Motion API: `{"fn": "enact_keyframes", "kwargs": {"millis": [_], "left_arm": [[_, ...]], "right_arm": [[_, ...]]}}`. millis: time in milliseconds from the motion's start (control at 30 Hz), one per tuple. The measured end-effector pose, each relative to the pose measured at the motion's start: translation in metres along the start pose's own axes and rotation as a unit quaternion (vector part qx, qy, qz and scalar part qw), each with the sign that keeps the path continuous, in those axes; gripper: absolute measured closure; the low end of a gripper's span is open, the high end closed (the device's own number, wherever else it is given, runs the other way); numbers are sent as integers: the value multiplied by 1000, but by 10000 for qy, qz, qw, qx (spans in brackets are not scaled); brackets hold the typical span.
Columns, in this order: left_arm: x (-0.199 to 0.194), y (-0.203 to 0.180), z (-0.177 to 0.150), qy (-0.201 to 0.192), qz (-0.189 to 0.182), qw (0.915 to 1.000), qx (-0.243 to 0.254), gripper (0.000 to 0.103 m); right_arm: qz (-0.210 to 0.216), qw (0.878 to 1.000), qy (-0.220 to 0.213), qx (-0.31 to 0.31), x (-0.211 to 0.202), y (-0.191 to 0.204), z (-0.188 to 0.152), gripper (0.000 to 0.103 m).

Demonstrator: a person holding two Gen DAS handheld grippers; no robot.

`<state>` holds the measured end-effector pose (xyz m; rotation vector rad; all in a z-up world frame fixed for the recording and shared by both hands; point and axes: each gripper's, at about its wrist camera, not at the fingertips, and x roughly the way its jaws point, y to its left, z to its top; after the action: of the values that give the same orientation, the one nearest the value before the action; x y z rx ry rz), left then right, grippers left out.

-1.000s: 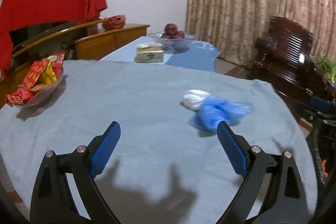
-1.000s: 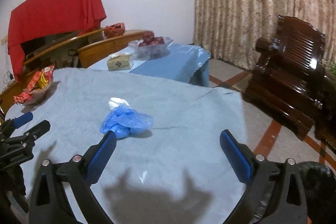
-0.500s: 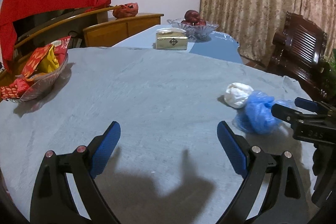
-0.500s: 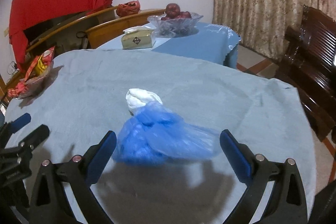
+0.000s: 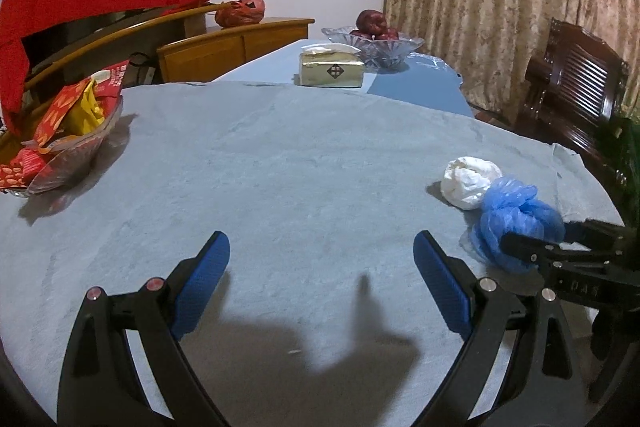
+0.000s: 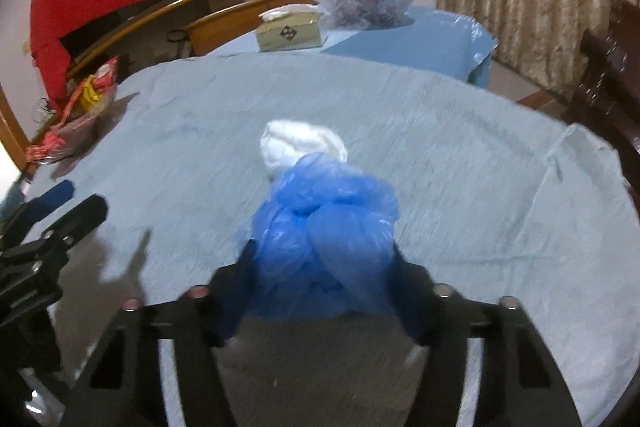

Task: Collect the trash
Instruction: 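Grasp the blue plastic bag with the right tool and lift it, then grasp the white tissue with the left tool while the right tool holds the blue bag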

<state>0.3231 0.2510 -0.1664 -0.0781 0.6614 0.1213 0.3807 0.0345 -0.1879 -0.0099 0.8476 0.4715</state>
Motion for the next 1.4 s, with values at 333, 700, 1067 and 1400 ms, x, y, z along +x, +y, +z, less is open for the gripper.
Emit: {"fn": "enact_keyframes", "kwargs": {"millis": [333,700,1067,1400], "left_arm": [[15,-45,14,-7,-365,9991,230,12],[71,-102,35,293,-678,9960,494,13],[113,-125,38,1017,-1043,9889,306,38],[79,-127,31,823,-1262,9884,173,68]], "right_arm": [[-242,9989,-381,137,-38,-41,12,55],[-612,9970,-377,287,-33,-96,24,55],[-517,9968,-370,475,-29,-104,20,55],[-503,9959,-512,547,-55,-102,16,55]]}}
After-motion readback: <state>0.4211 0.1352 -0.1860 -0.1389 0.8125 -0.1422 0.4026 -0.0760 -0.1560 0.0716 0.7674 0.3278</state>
